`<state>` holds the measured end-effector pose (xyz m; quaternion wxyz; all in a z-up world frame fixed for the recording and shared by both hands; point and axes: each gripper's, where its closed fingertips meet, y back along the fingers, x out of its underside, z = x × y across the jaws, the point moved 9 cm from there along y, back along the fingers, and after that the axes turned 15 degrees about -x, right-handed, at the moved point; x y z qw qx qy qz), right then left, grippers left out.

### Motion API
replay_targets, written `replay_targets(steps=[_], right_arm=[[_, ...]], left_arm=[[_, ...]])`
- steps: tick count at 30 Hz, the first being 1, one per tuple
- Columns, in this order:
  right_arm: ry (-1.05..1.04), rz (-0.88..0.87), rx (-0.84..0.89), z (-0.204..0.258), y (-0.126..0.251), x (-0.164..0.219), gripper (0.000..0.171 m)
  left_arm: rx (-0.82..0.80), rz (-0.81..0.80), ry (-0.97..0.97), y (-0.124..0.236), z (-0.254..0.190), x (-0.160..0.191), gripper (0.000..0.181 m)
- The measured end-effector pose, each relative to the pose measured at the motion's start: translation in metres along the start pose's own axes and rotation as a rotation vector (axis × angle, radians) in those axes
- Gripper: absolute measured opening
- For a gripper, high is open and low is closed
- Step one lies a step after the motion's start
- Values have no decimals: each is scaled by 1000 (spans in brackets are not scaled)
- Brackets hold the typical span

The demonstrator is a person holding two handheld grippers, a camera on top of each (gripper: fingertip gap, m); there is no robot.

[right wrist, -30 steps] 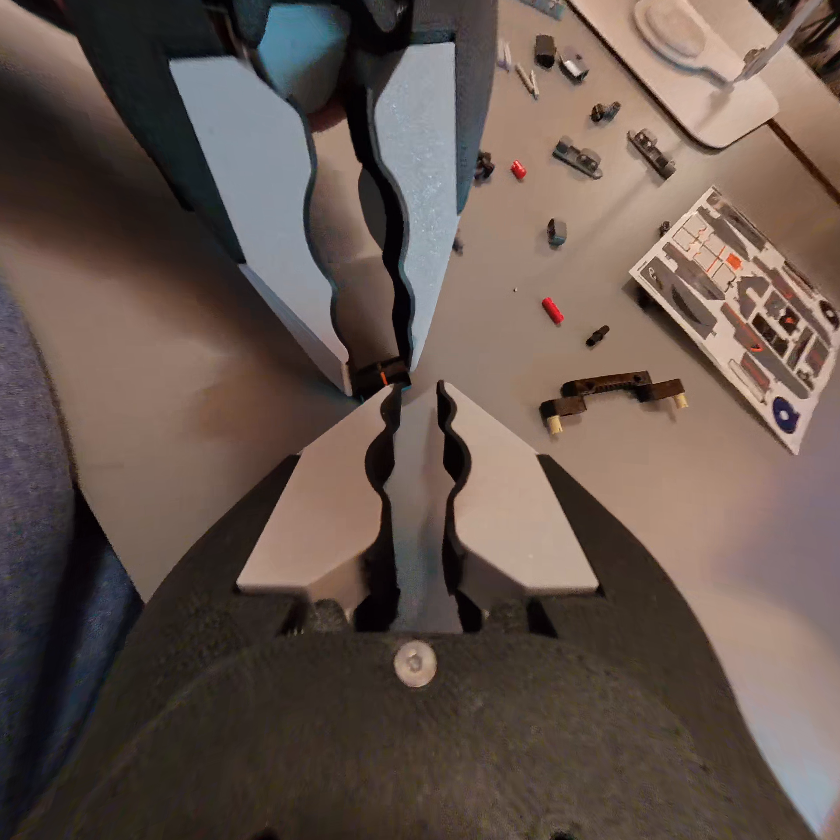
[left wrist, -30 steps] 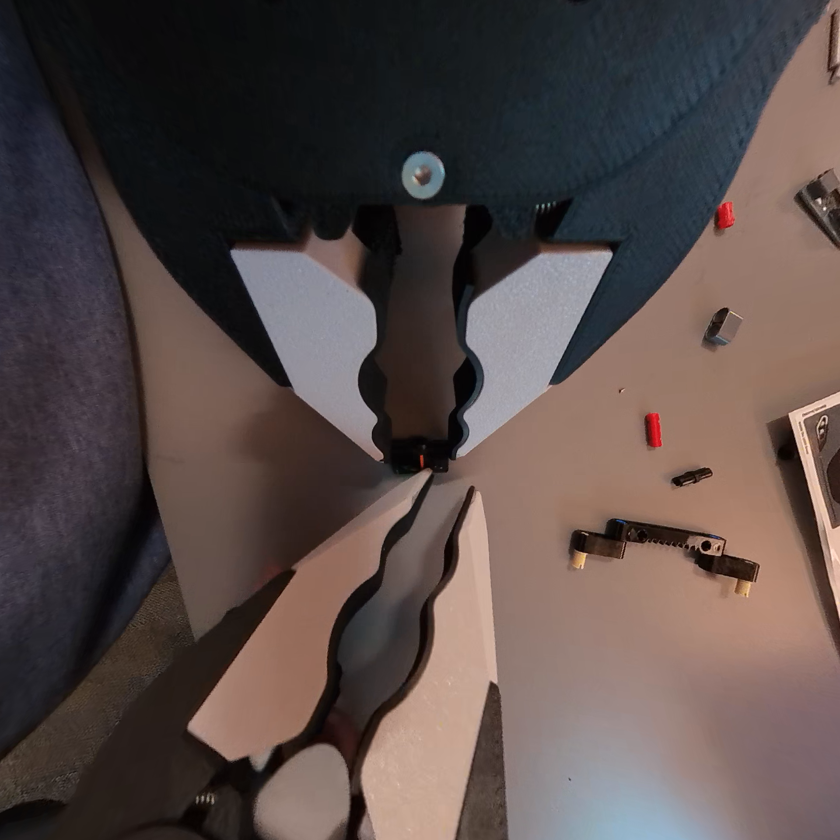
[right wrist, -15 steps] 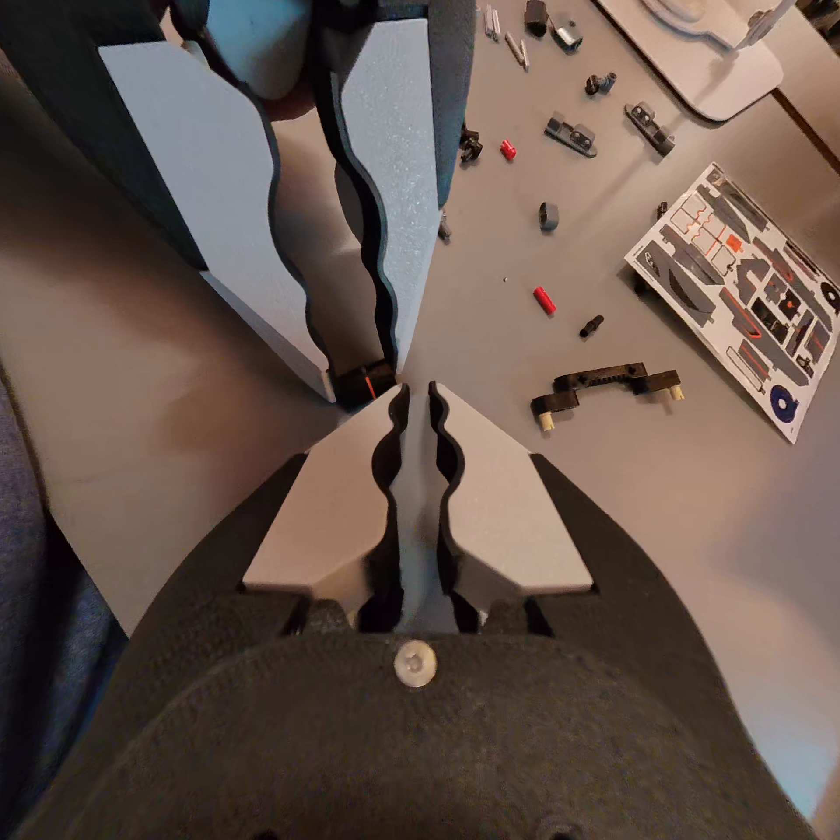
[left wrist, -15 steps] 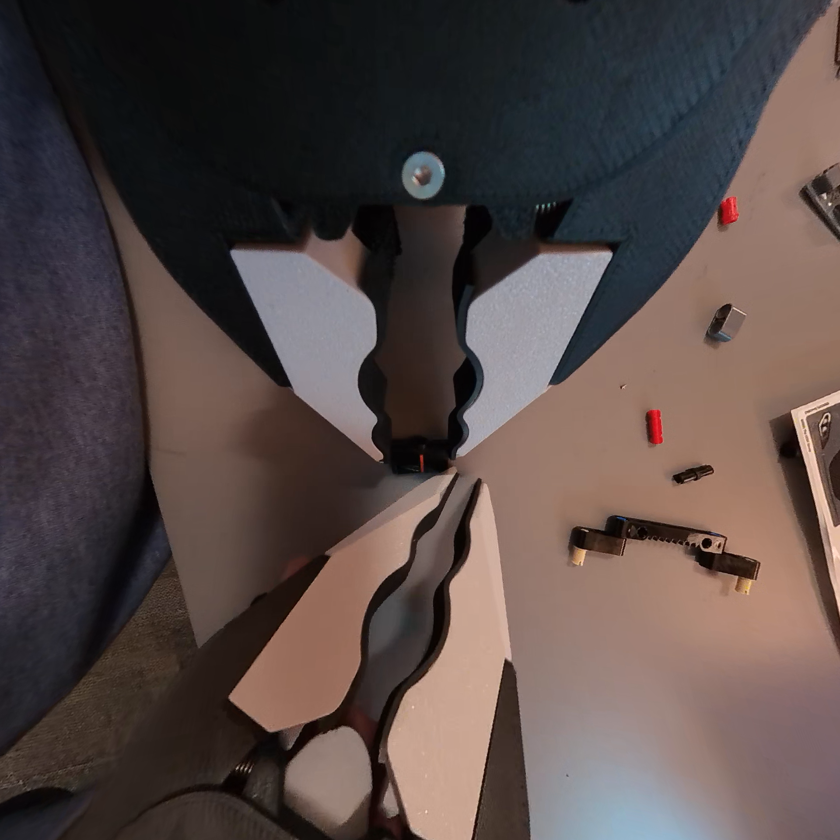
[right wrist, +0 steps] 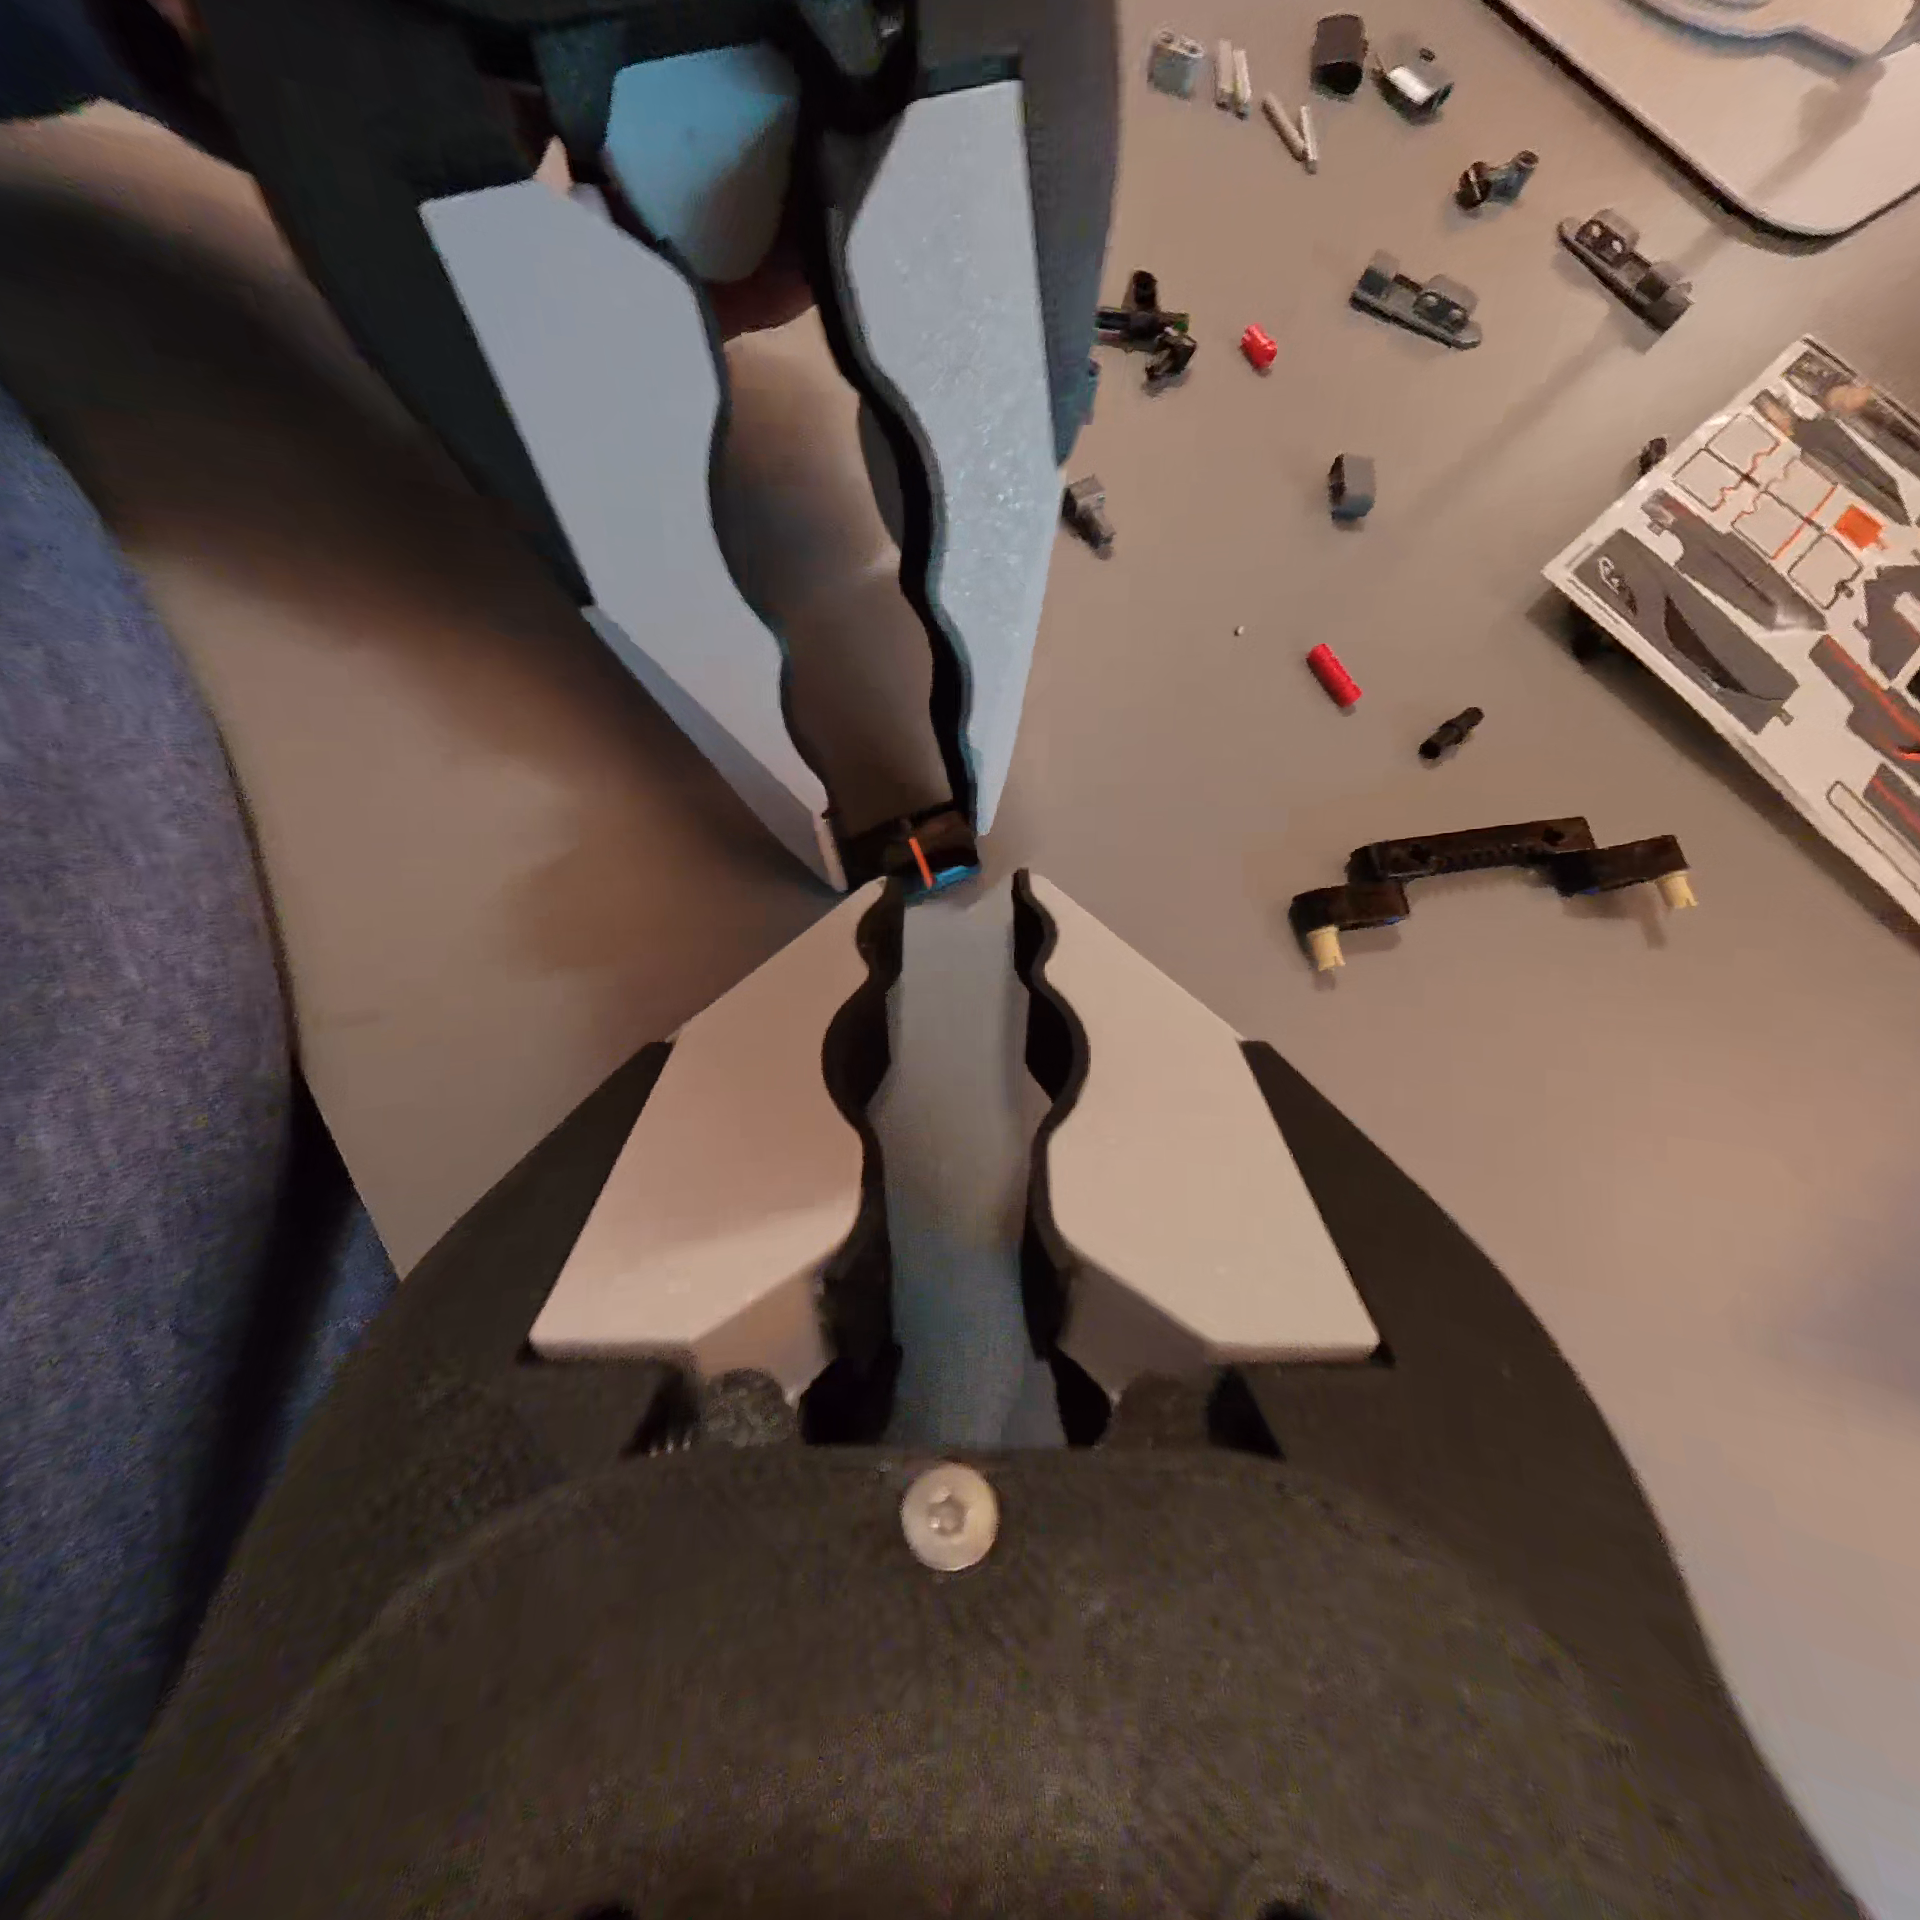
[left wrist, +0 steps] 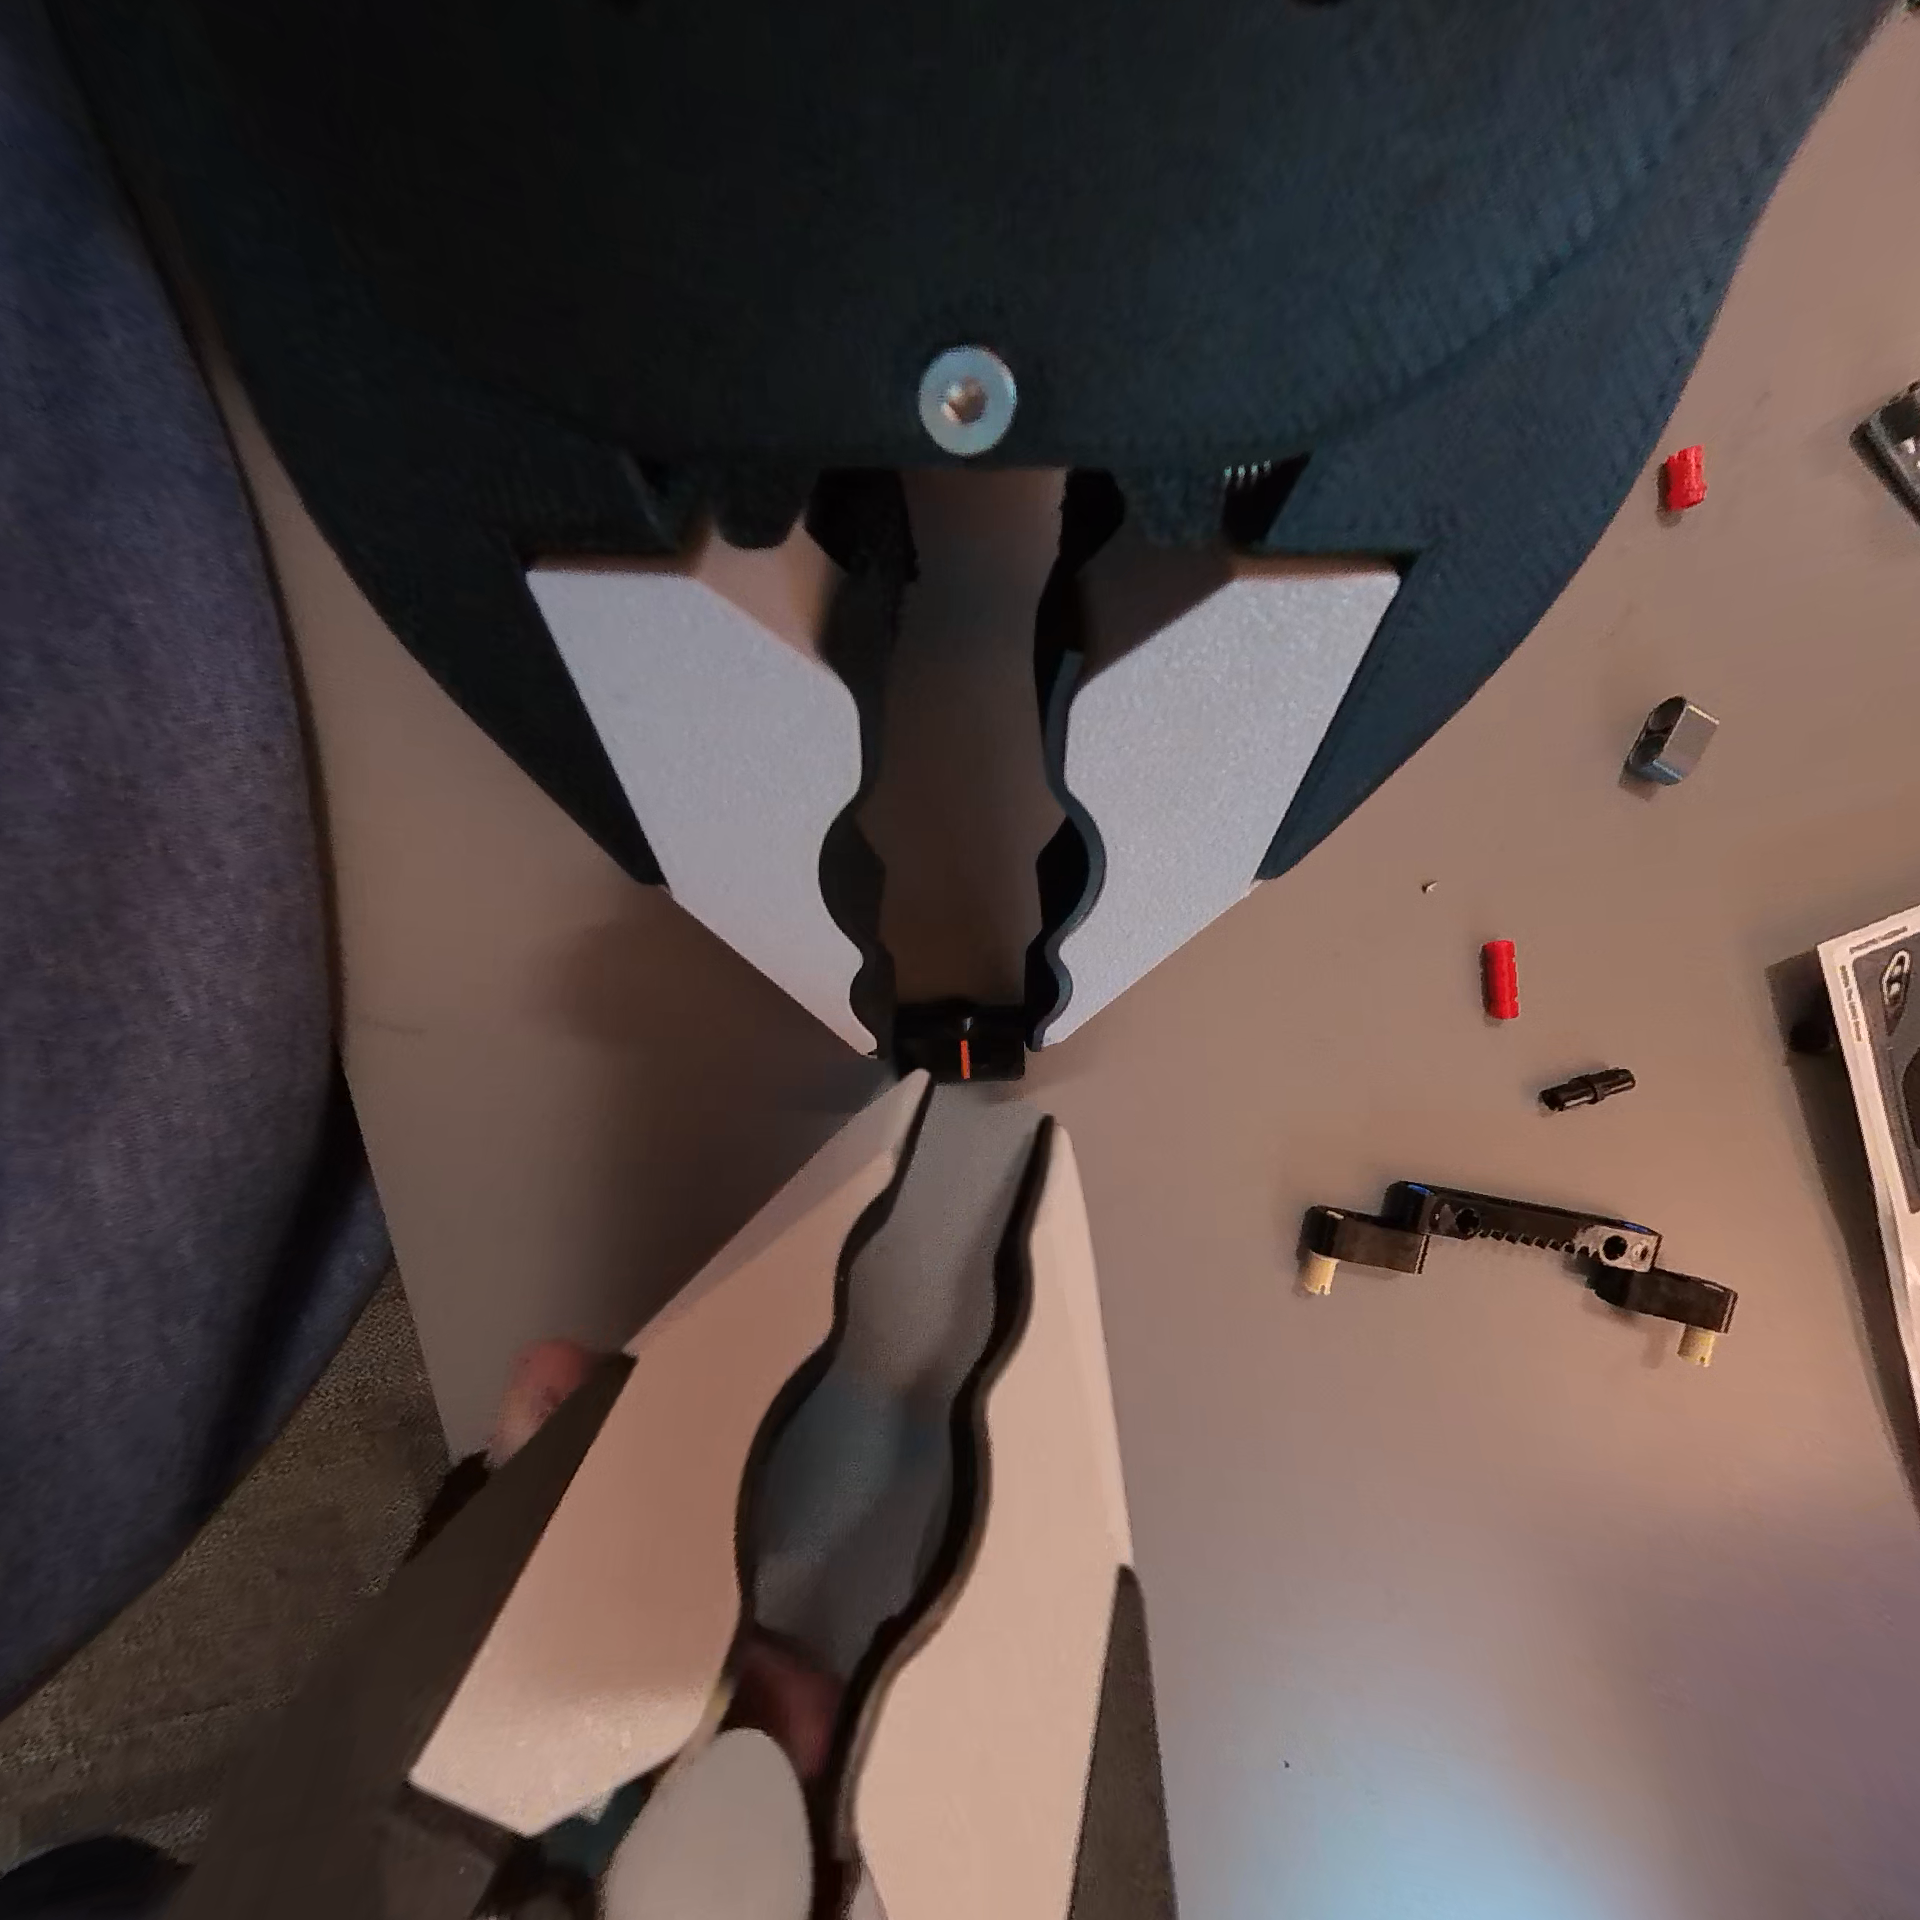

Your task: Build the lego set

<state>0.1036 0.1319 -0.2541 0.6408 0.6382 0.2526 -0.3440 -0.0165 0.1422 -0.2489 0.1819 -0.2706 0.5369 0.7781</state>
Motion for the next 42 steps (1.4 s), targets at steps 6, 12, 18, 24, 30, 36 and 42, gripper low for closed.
replay_targets(steps=[6,12,18,24,30,36,42], right_arm=[[23,26,-34,2,-2,0,9],[-36,-36,-61,-9,2,-3,20],[-63,-31,-12,-15,-4,-7,18],[-40,-18,-53,-8,-6,-8,4],[-87,-44,-82,-12,5,0,21],[-63,-12,-115,-5,-1,-1,18],[-67,-7,-92,-10,-3,-5,18]], left_arm=[[1,2,1,0,0,0,22],[0,-2,4,-1,0,0,22],[2,1,9,0,1,0,22],[4,1,11,-1,2,1,22],[1,-1,4,-1,2,0,22],[-4,7,-3,0,1,0,22],[0,9,-2,0,0,0,22]])
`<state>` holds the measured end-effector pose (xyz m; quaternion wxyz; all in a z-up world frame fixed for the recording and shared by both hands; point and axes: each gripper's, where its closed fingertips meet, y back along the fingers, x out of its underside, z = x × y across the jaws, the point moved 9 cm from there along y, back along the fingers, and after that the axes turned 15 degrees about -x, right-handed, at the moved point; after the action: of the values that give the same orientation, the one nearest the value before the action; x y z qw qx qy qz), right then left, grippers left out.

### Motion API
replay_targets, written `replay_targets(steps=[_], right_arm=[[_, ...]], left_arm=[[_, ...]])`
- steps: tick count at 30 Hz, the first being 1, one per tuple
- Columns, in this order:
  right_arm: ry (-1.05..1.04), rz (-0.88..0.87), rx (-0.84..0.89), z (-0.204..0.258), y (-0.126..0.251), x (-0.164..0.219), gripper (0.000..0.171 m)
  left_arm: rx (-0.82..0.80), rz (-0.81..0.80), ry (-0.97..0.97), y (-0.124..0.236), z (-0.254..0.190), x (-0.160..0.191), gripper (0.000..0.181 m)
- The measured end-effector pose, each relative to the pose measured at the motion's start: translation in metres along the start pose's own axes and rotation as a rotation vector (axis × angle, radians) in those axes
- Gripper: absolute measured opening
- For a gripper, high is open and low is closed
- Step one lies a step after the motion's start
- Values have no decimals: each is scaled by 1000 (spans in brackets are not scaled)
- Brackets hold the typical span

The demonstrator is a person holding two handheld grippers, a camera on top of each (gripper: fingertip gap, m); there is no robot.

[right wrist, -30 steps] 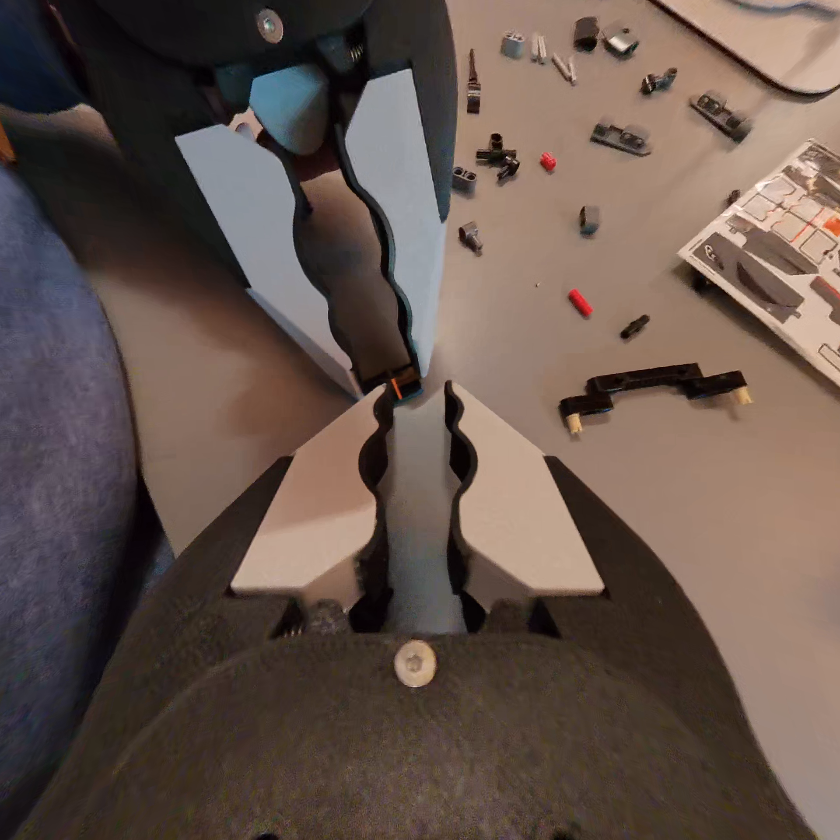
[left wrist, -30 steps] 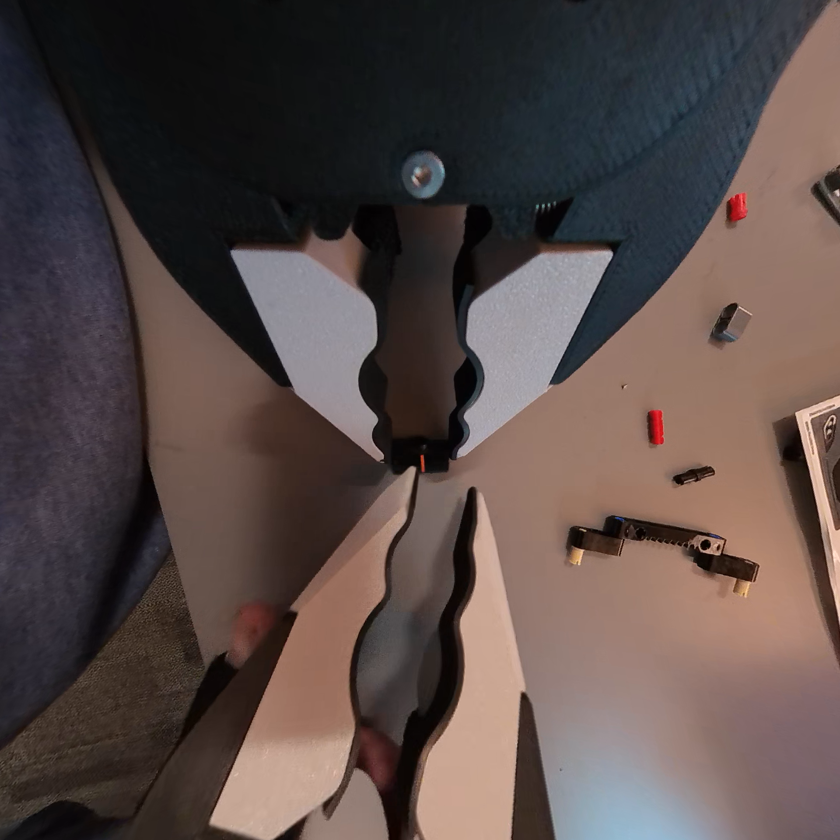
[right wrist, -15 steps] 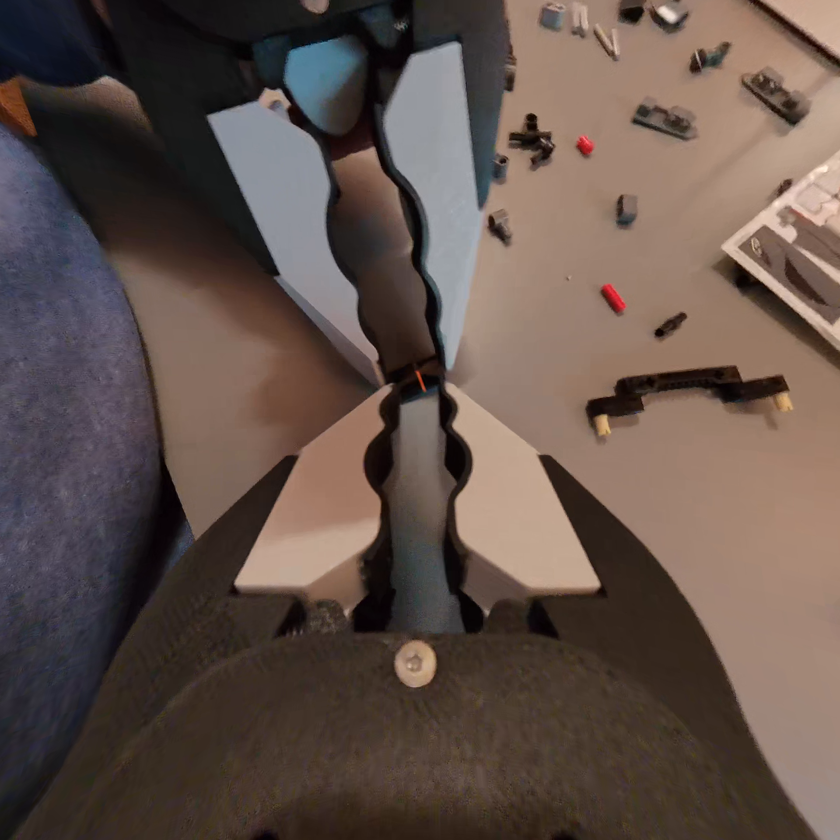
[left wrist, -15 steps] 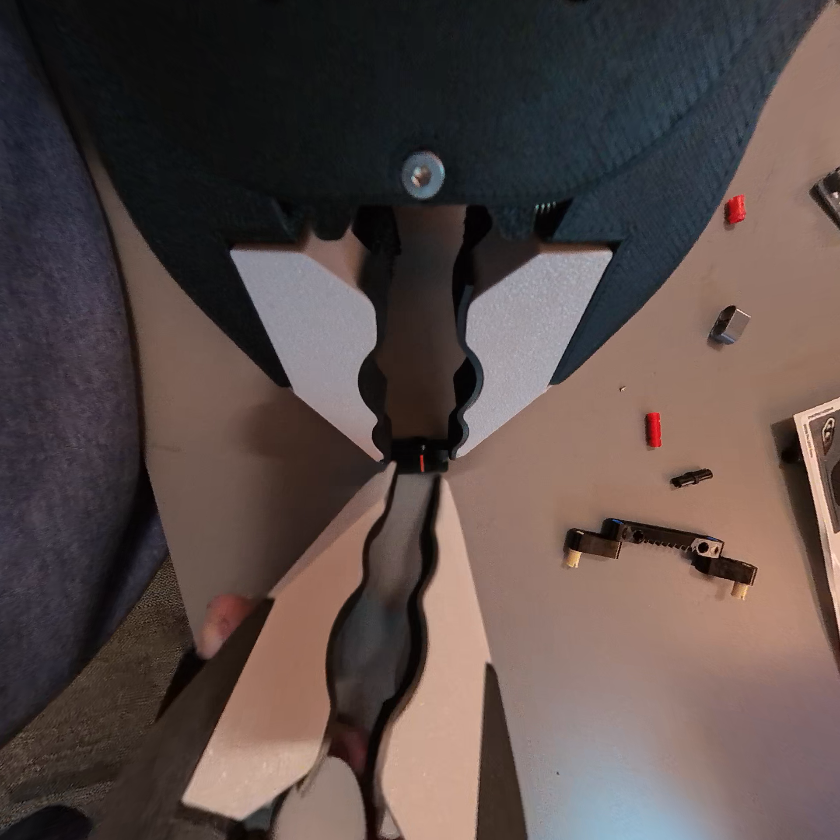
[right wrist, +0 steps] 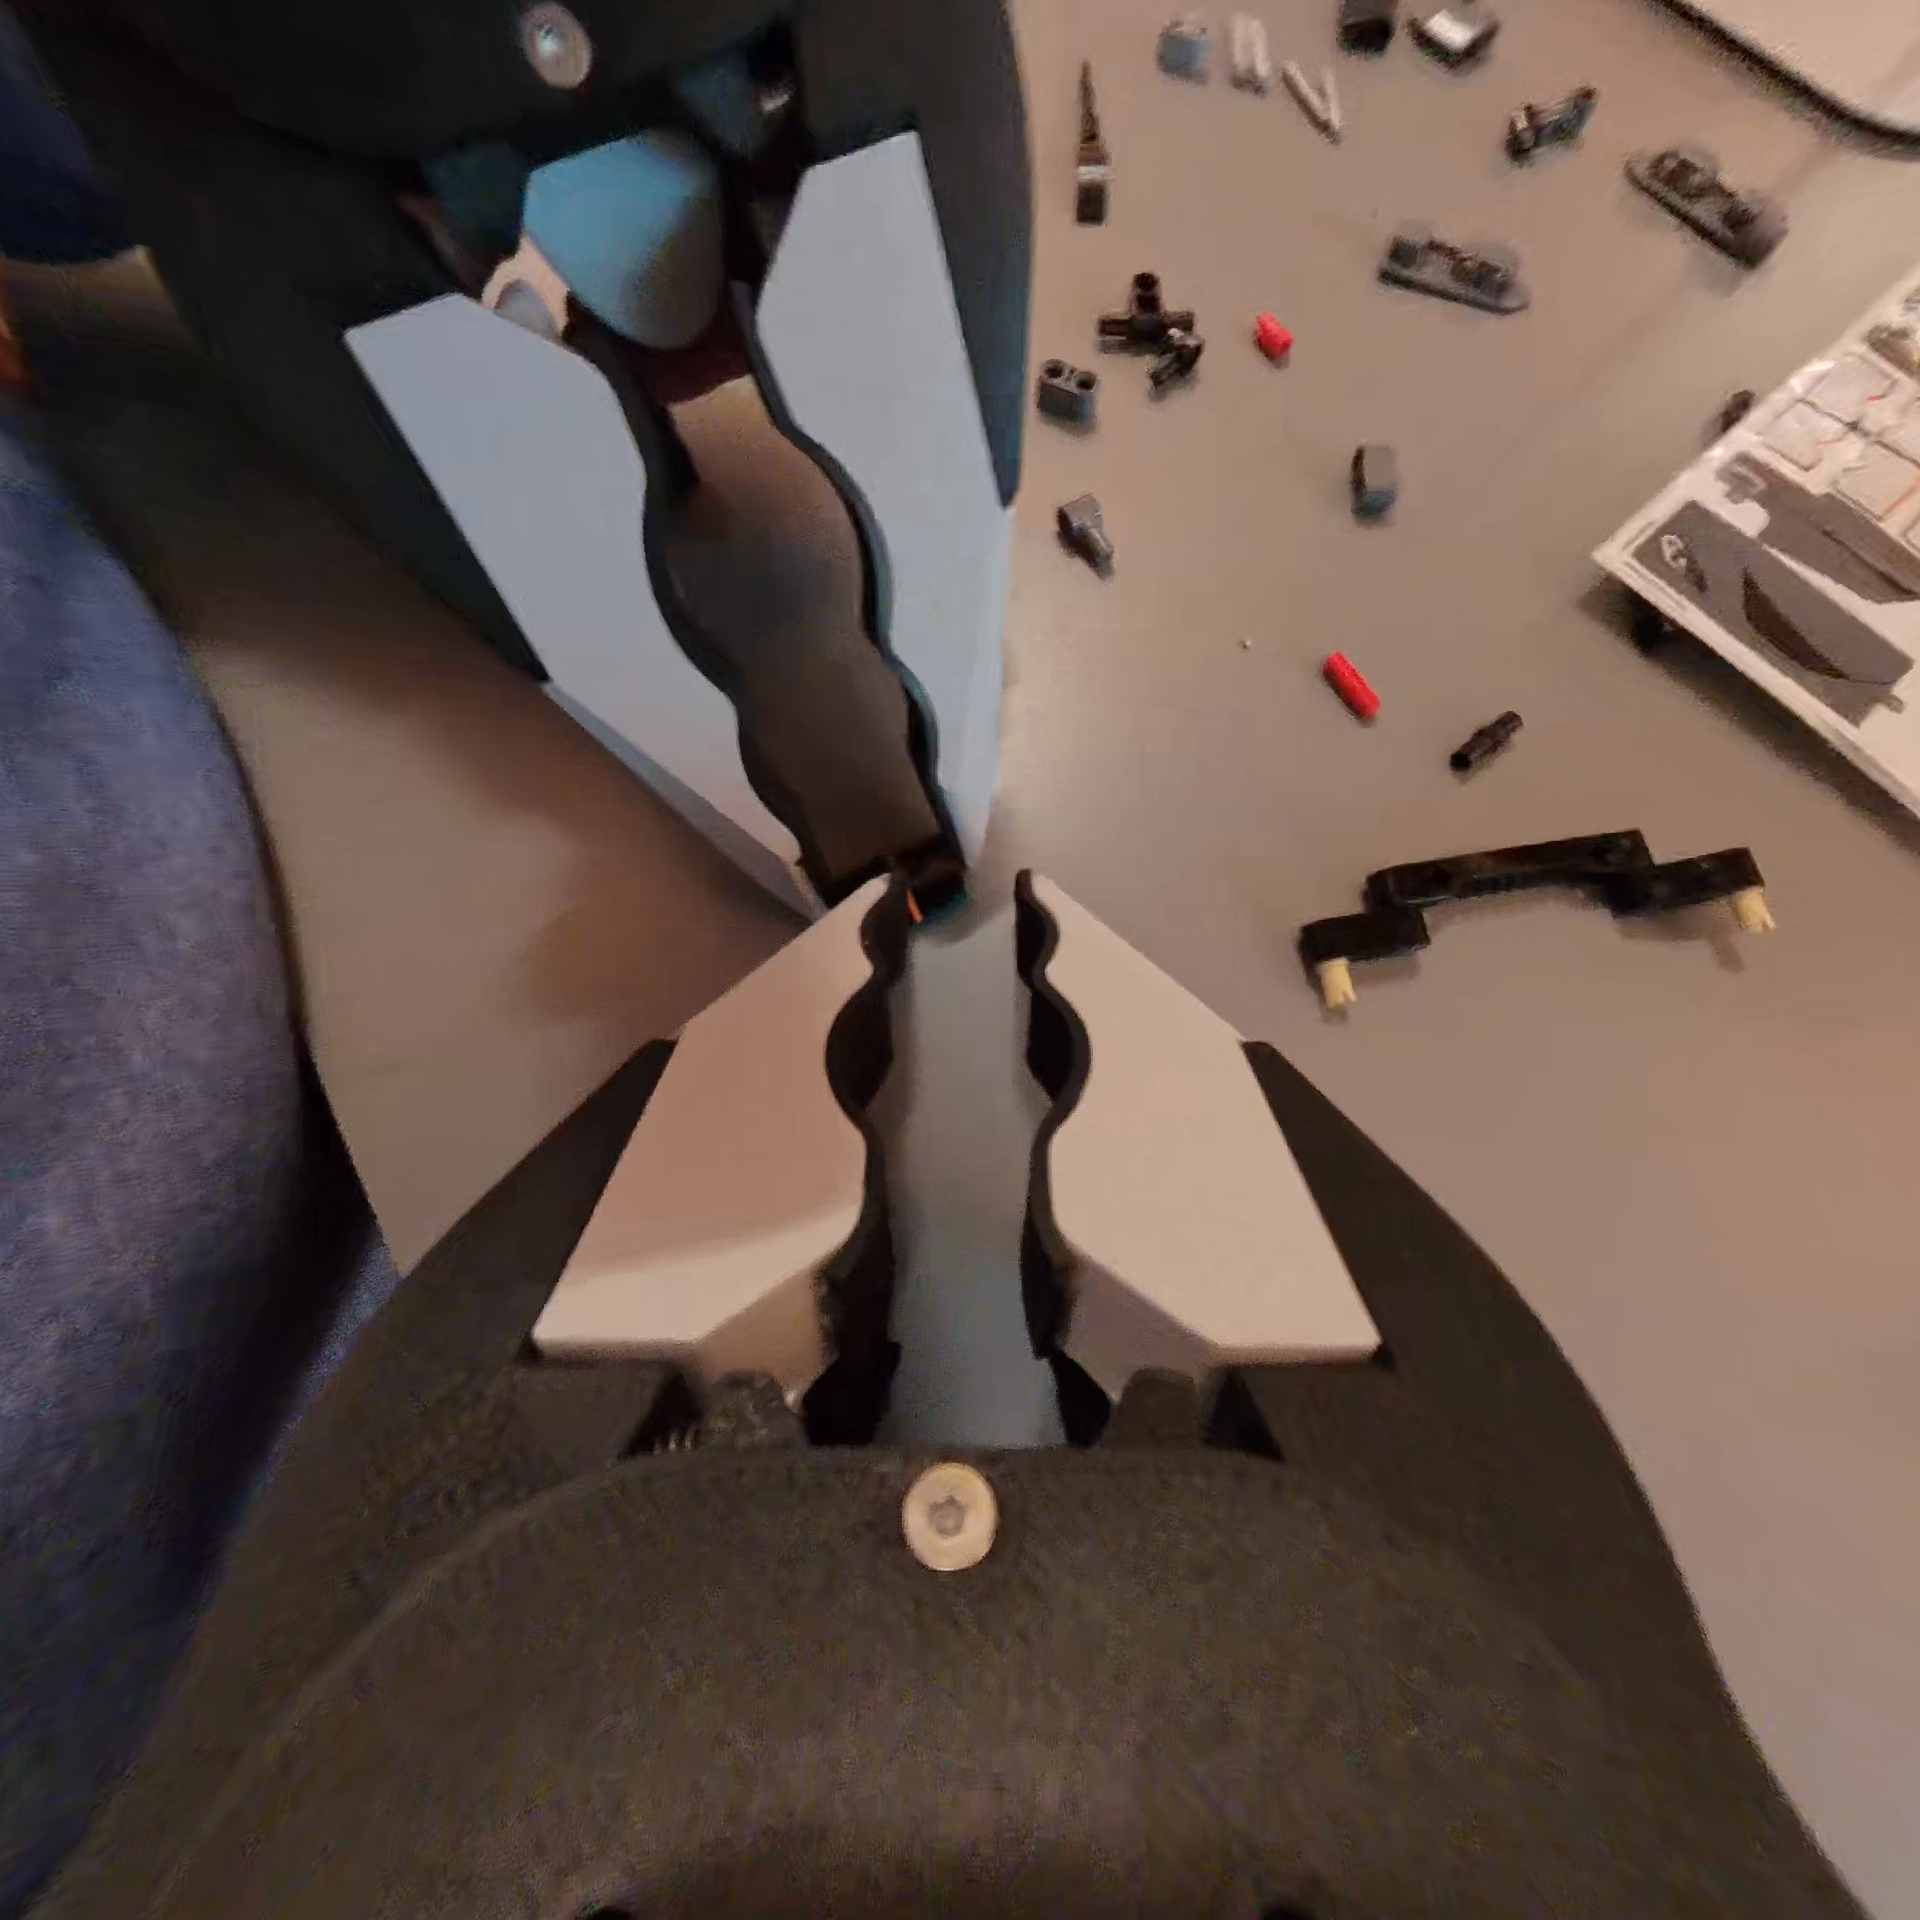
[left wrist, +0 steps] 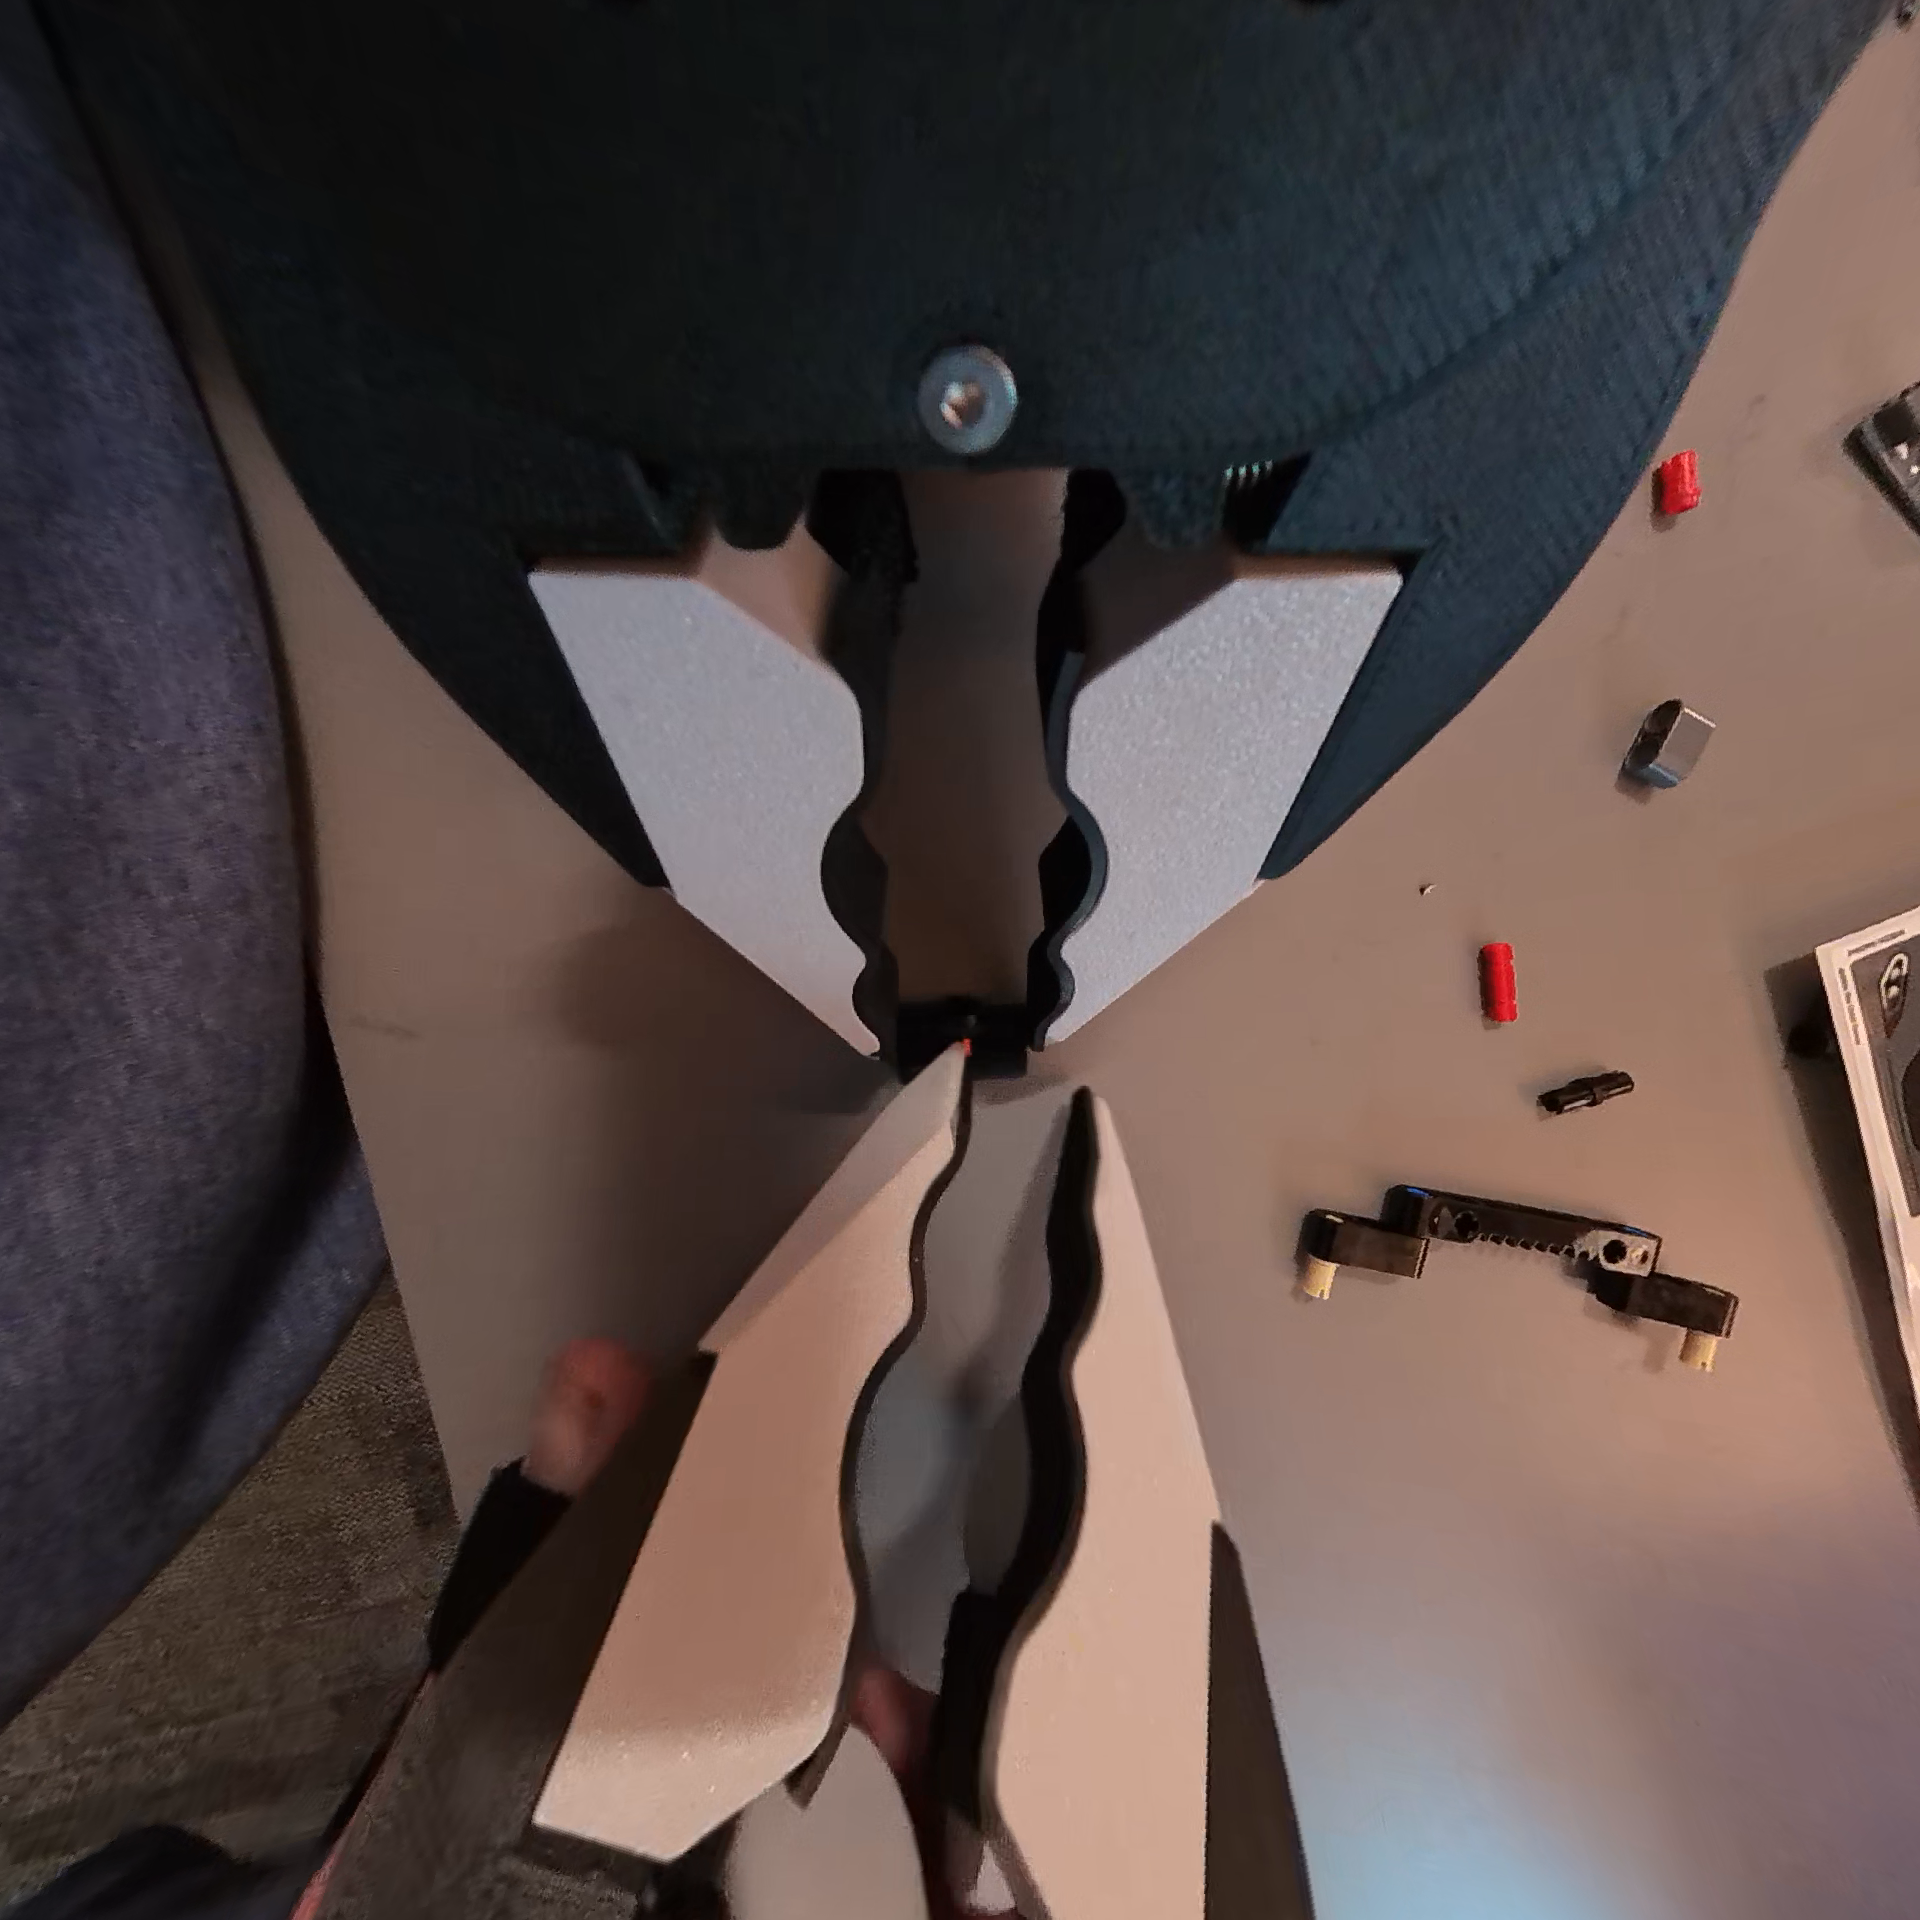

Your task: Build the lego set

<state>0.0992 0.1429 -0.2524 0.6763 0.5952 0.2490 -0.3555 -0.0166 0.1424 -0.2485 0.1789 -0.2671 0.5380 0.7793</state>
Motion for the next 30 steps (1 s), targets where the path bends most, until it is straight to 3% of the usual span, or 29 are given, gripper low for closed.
replay_targets(steps=[2,4,8,10,11,16,25,30], right_arm=[[8,27,-46,4,1,2,19],[-26,8,-58,0,4,6,31],[-9,10,9,-4,4,5,30],[6,41,-38,2,2,6,19],[-9,33,-70,3,3,8,29],[-82,-114,-63,-6,27,10,33],[81,-25,-39,3,20,-1,43],[172,22,-86,1,6,-14,36]], left_arm=[[3,-2,1,0,0,0,22],[5,-3,-4,0,0,0,22],[15,-4,-8,0,2,0,23],[20,0,-14,0,2,0,23],[21,1,-13,0,3,0,23],[13,12,-35,3,8,2,29],[-80,16,-37,41,22,7,40],[-139,53,-10,65,17,25,36]])
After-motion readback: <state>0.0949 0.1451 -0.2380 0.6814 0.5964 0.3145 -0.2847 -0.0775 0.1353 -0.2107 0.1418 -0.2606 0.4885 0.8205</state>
